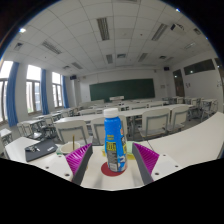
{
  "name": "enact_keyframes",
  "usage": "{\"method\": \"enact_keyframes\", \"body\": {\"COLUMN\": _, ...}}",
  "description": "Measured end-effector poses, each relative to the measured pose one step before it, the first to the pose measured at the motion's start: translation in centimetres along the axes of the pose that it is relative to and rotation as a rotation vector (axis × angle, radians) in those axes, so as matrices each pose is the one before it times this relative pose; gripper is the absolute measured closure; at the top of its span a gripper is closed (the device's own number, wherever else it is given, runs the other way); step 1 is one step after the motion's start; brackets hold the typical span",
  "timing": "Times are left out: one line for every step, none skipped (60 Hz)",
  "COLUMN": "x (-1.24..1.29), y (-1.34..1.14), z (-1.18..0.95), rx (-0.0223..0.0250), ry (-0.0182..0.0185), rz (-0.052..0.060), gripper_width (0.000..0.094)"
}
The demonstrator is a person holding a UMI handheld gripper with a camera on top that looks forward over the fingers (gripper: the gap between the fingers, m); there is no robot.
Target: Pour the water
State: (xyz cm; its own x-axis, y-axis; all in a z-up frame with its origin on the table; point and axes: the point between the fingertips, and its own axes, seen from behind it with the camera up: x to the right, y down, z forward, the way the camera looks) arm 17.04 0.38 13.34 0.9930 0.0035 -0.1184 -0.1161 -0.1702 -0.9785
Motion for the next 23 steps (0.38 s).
{"method": "enact_keyframes", "body": {"x": -0.128, "y": -0.050, "z": -0.988, "rx": 0.00191, "ry": -0.00143, "rz": 0.0020, "gripper_width": 0.0091}}
{"method": "enact_keyframes", "body": {"x": -0.451, "y": 0.481, "z": -1.356, "rx": 0.00404, "ry": -0.00024, "rz": 0.0041, "gripper_width": 0.0089}}
{"method": "enact_keyframes", "body": {"x": -1.150, "y": 0.531, "z": -0.360, "rx": -0.00044, "ry": -0.00165, "rz": 0.0037, "gripper_width": 0.0093}}
{"method": "enact_keyframes", "body": {"x": -0.219, "y": 0.081, "z": -0.430, "rx": -0.00172, "ry": -0.00080, "rz": 0.0062, "gripper_width": 0.0092}}
{"method": "enact_keyframes", "body": {"x": -0.269, "y": 0.142, "z": -0.777, "rx": 0.00089, "ry": -0.00292, "rz": 0.0061, "gripper_width": 0.0094}}
{"method": "enact_keyframes", "body": {"x": -0.361, "y": 0.107, "z": -0.752, "rx": 0.00095, "ry": -0.00643, "rz": 0.0044, "gripper_width": 0.0094}}
{"method": "enact_keyframes", "body": {"x": -0.464, "y": 0.152, "z": -0.702, "rx": 0.00175, "ry": -0.01032, "rz": 0.0030, "gripper_width": 0.0094}}
{"method": "enact_keyframes", "body": {"x": -0.782, "y": 0.458, "z": -1.172, "rx": 0.00811, "ry": -0.01294, "rz": 0.0055, "gripper_width": 0.0092}}
{"method": "enact_keyframes", "body": {"x": -1.074, "y": 0.565, "z": -0.618, "rx": 0.00564, "ry": -0.01372, "rz": 0.0056, "gripper_width": 0.0092}}
{"method": "enact_keyframes", "body": {"x": -0.563, "y": 0.185, "z": -0.520, "rx": 0.00284, "ry": -0.01401, "rz": 0.0077, "gripper_width": 0.0092}}
{"method": "enact_keyframes", "body": {"x": -0.536, "y": 0.149, "z": -0.450, "rx": 0.00260, "ry": -0.01316, "rz": 0.0097, "gripper_width": 0.0094}}
{"method": "enact_keyframes", "body": {"x": -0.487, "y": 0.116, "z": -0.402, "rx": 0.00324, "ry": -0.01144, "rz": 0.0130, "gripper_width": 0.0093}}
{"method": "enact_keyframes", "body": {"x": -0.443, "y": 0.100, "z": -0.342, "rx": 0.00405, "ry": -0.01068, "rz": 0.0151, "gripper_width": 0.0094}}
{"method": "enact_keyframes", "body": {"x": -0.457, "y": 0.074, "z": -0.307, "rx": 0.00360, "ry": -0.01141, "rz": 0.0152, "gripper_width": 0.0093}}
{"method": "enact_keyframes", "body": {"x": -0.424, "y": 0.085, "z": -0.253, "rx": 0.00198, "ry": -0.01209, "rz": 0.0141, "gripper_width": 0.0095}}
{"method": "enact_keyframes", "body": {"x": -0.374, "y": 0.538, "z": -0.149, "rx": 0.00521, "ry": -0.01172, "rz": 0.0139, "gripper_width": 0.0094}}
{"method": "enact_keyframes", "body": {"x": -0.706, "y": 0.529, "z": -0.863, "rx": 0.00164, "ry": -0.01252, "rz": 0.0138, "gripper_width": 0.0093}}
{"method": "enact_keyframes", "body": {"x": -0.287, "y": 0.010, "z": -0.180, "rx": 0.00325, "ry": -0.01129, "rz": 0.0126, "gripper_width": 0.0093}}
{"method": "enact_keyframes", "body": {"x": -0.333, "y": 0.048, "z": -0.087, "rx": 0.00406, "ry": -0.01115, "rz": 0.0116, "gripper_width": 0.0095}}
{"method": "enact_keyframes", "body": {"x": -0.236, "y": 0.034, "z": -0.047, "rx": 0.00490, "ry": -0.00980, "rz": 0.0104, "gripper_width": 0.0094}}
{"method": "enact_keyframes", "body": {"x": -0.213, "y": -0.008, "z": -0.097, "rx": 0.00596, "ry": -0.00839, "rz": 0.0105, "gripper_width": 0.0092}}
{"method": "enact_keyframes", "body": {"x": -0.151, "y": -0.032, "z": -0.102, "rx": 0.00588, "ry": -0.00597, "rz": 0.0104, "gripper_width": 0.0094}}
{"method": "enact_keyframes", "body": {"x": -0.235, "y": 0.305, "z": -0.118, "rx": 0.00645, "ry": -0.00299, "rz": 0.0103, "gripper_width": 0.0094}}
